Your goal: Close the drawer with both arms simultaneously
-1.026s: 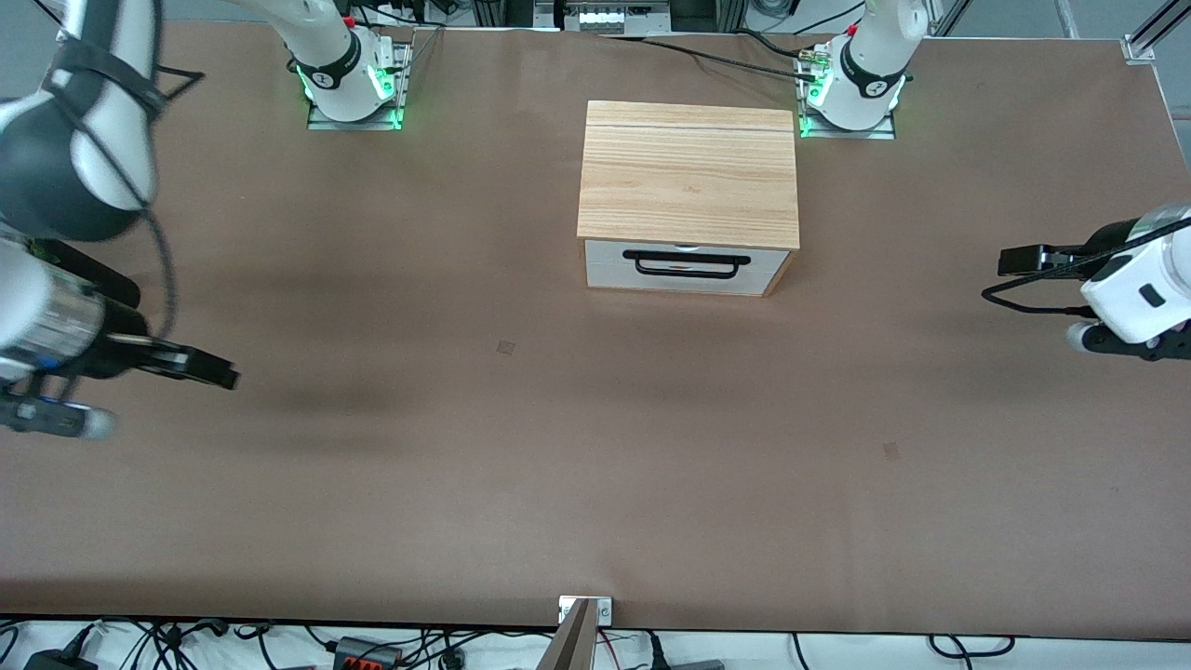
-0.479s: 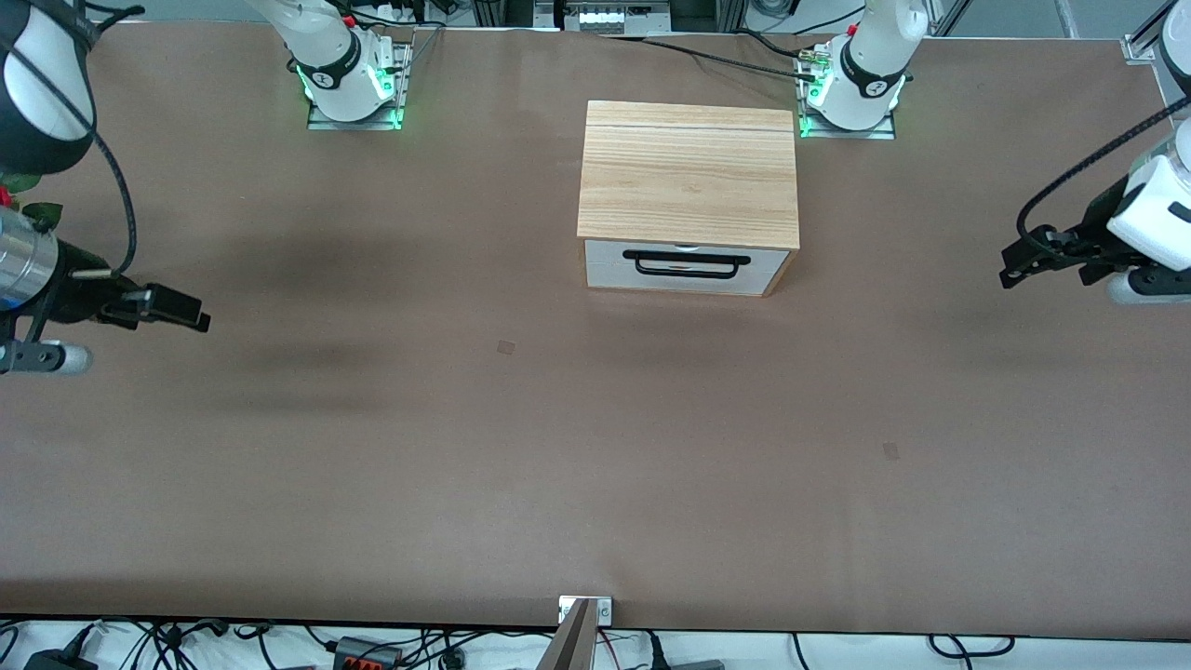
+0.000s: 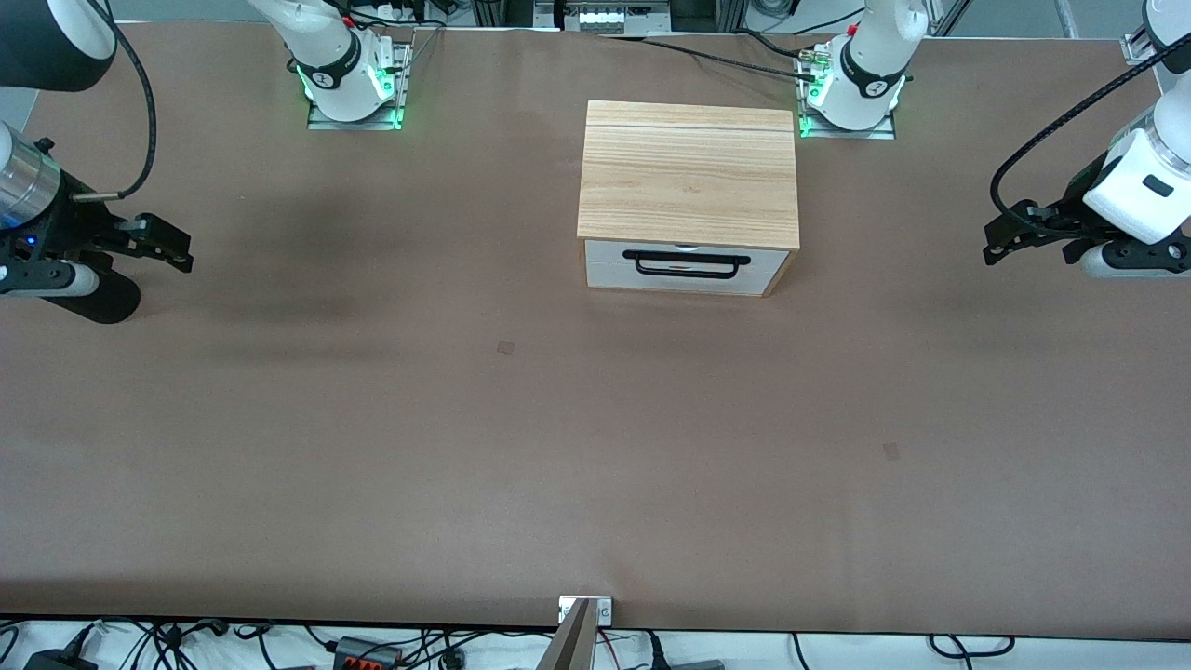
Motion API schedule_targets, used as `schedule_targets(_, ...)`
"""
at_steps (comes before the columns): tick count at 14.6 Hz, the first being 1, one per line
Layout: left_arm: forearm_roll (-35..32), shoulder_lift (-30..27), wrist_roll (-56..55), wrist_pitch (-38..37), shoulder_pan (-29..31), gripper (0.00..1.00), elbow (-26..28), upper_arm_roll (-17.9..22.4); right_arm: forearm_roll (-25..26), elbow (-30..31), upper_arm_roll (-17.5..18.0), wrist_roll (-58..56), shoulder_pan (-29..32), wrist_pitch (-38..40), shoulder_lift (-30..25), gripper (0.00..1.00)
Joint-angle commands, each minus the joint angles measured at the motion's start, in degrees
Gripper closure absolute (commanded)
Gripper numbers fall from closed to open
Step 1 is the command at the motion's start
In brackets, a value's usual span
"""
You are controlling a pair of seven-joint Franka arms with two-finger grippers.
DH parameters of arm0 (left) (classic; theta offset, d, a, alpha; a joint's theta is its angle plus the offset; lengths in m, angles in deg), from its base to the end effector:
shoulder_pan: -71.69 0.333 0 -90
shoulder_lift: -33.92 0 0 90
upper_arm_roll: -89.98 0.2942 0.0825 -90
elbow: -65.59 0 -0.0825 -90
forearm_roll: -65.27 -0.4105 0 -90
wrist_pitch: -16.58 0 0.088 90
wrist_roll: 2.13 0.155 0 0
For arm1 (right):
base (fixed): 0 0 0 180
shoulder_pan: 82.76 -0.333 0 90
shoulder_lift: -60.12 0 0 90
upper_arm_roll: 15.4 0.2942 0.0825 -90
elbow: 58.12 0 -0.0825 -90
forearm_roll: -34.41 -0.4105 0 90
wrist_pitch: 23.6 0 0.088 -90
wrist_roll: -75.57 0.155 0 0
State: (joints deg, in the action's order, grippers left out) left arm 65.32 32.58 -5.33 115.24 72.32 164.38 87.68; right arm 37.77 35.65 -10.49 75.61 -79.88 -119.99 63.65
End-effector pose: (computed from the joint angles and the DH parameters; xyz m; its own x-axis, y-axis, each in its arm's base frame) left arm 0.5843 -0.0173 0.5045 0.9994 0.0268 0.0211 0.0268 -0.9996 0.0011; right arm 0.6036 0.0120 0.4952 0.9990 0.0412 -0.0158 0.0419 -0.9977 0.0529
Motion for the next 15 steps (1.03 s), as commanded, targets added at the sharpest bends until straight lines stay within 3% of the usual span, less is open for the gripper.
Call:
schedule_targets(1, 0.0, 0.5, 4.1, -1.2, -0.1, 0.0, -1.1, -0.1, 1.1, 1.6, 1.2, -1.4, 1.0, -0.3, -1.0, 0.0)
schedule_targets(15, 0.0, 0.6, 5.6, -1.2, -0.1, 0.0, -1.2, -0.2, 0.9, 0.5, 1.1, -1.4, 1.1, 0.3, -0.5, 0.0)
